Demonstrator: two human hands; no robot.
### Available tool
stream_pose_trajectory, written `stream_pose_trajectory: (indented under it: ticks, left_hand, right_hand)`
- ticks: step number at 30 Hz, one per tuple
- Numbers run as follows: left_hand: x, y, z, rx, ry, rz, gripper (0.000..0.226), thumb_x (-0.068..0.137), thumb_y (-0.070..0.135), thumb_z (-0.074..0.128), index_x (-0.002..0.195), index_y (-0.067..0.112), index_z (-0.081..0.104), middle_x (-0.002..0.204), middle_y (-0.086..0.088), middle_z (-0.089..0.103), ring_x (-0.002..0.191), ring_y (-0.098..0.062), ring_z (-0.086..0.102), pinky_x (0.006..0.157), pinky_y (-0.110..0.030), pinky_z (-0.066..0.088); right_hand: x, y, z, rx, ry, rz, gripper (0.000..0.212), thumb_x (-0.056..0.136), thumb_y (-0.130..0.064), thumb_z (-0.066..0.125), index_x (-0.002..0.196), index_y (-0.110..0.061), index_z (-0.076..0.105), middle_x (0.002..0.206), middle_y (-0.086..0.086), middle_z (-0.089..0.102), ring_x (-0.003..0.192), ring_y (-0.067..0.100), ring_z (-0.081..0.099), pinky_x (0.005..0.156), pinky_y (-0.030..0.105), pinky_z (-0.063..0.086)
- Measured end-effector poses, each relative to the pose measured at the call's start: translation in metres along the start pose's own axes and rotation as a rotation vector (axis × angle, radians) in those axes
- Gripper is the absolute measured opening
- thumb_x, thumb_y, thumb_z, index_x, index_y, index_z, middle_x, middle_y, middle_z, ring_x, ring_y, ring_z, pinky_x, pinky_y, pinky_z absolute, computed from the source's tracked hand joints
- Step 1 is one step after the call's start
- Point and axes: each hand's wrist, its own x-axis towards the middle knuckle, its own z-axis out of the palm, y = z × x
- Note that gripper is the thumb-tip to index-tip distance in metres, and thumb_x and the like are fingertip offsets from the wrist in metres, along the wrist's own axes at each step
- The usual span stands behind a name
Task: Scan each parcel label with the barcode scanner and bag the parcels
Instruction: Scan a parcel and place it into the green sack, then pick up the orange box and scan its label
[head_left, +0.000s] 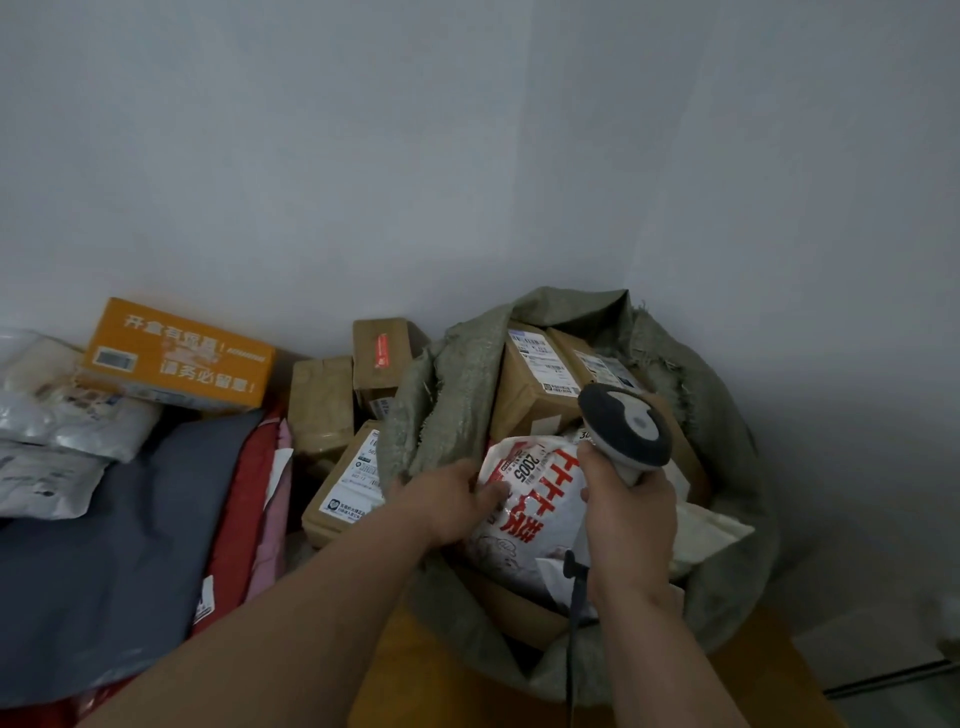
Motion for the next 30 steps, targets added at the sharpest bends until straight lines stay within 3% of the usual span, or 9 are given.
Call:
stream_pose_trajectory:
  ticks: [2,6,8,11,14,20,24,27,30]
  left_hand:
    - [0.0,-0.015,-0.003,0.205,0.109,0.011,0.051,0.09,0.068,0.042,0.135,0.046,0.049,0.149,0.005,0.043,0.14,-0.026,0.033,0.115,-0.06,0.016]
    - [-0.004,-0.038,-0.005,0.016,0.15,-0.068,0.066,0.079,0.053,0.069,0.139,0.043,0.042,0.156,0.0,0.024,0.142,-0.032,0.025,0.113,-0.058,0.03]
    - [-0.007,-0.039,0.001,-0.06,0.119,-0.098,0.074,0.079,0.038,0.077,0.141,0.034,0.038,0.154,-0.003,0.025,0.137,-0.03,0.036,0.108,-0.05,0.043]
    - [-0.01,-0.042,0.01,-0.165,0.169,-0.189,0.076,0.081,0.022,0.078,0.141,0.025,0.032,0.144,-0.009,0.036,0.126,-0.028,0.048,0.097,-0.04,0.052]
    - [-0.013,-0.047,0.004,-0.201,0.219,-0.245,0.046,0.093,0.021,0.063,0.135,0.017,0.045,0.125,-0.008,0.056,0.112,-0.023,0.057,0.096,-0.037,0.052]
    - [-0.021,-0.037,-0.044,-0.834,0.415,-0.352,0.011,0.095,0.004,0.05,0.094,0.007,0.061,0.092,-0.014,0.061,0.074,-0.021,0.057,0.073,-0.038,0.051]
    - [-0.038,-0.034,-0.056,-1.132,0.464,-0.351,0.018,0.092,0.002,0.051,0.081,0.016,0.051,0.09,-0.017,0.062,0.088,-0.036,0.062,0.082,-0.046,0.055]
    - [-0.047,-0.053,-0.041,-1.119,0.395,-0.332,0.013,0.096,0.006,0.054,0.105,0.012,0.059,0.105,-0.018,0.064,0.102,-0.038,0.063,0.094,-0.053,0.053]
    - [-0.056,-0.075,-0.027,-1.1,0.404,-0.309,0.037,0.095,0.011,0.06,0.131,0.013,0.053,0.113,-0.012,0.064,0.099,-0.031,0.065,0.077,-0.043,0.058]
  right_hand:
    - [-0.001,-0.003,0.003,0.001,-0.012,0.002,0.044,0.063,-0.062,0.067,0.096,-0.033,0.065,0.115,0.005,0.062,0.097,0.022,0.066,0.092,0.046,0.054]
    - [-0.003,0.0,0.009,-0.016,0.0,-0.073,0.033,0.078,-0.038,0.081,0.085,-0.046,0.05,0.123,-0.005,0.035,0.101,0.012,0.055,0.09,0.034,0.047]
    - [-0.007,0.0,0.012,-0.029,-0.065,-0.094,0.029,0.08,-0.039,0.079,0.088,-0.045,0.052,0.124,-0.007,0.047,0.099,0.009,0.059,0.087,0.03,0.048]
    - [-0.011,0.0,0.015,-0.015,-0.142,-0.058,0.02,0.081,-0.042,0.076,0.09,-0.04,0.059,0.088,-0.016,0.07,0.081,-0.002,0.067,0.068,0.02,0.045]
    - [-0.015,0.001,0.014,-0.016,-0.165,-0.014,0.02,0.081,-0.043,0.076,0.09,-0.035,0.06,0.083,-0.013,0.071,0.079,0.0,0.067,0.067,0.021,0.045]
    - [-0.018,0.002,0.019,-0.079,-0.192,-0.017,0.017,0.082,-0.041,0.075,0.079,-0.034,0.06,0.068,-0.016,0.068,0.067,-0.006,0.064,0.058,0.018,0.039]
    - [-0.017,0.006,0.028,-0.211,-0.332,0.075,0.017,0.085,-0.046,0.071,0.091,-0.034,0.06,0.092,-0.012,0.065,0.079,0.004,0.055,0.07,0.029,0.039]
    - [-0.023,0.006,0.034,-0.207,-0.388,0.167,0.038,0.086,-0.049,0.069,0.115,-0.024,0.062,0.097,-0.006,0.066,0.082,0.011,0.057,0.068,0.028,0.044]
    - [-0.031,-0.009,0.038,-0.047,-0.301,0.11,0.022,0.083,-0.044,0.074,0.094,-0.029,0.064,0.086,-0.009,0.07,0.085,0.015,0.069,0.083,0.042,0.057]
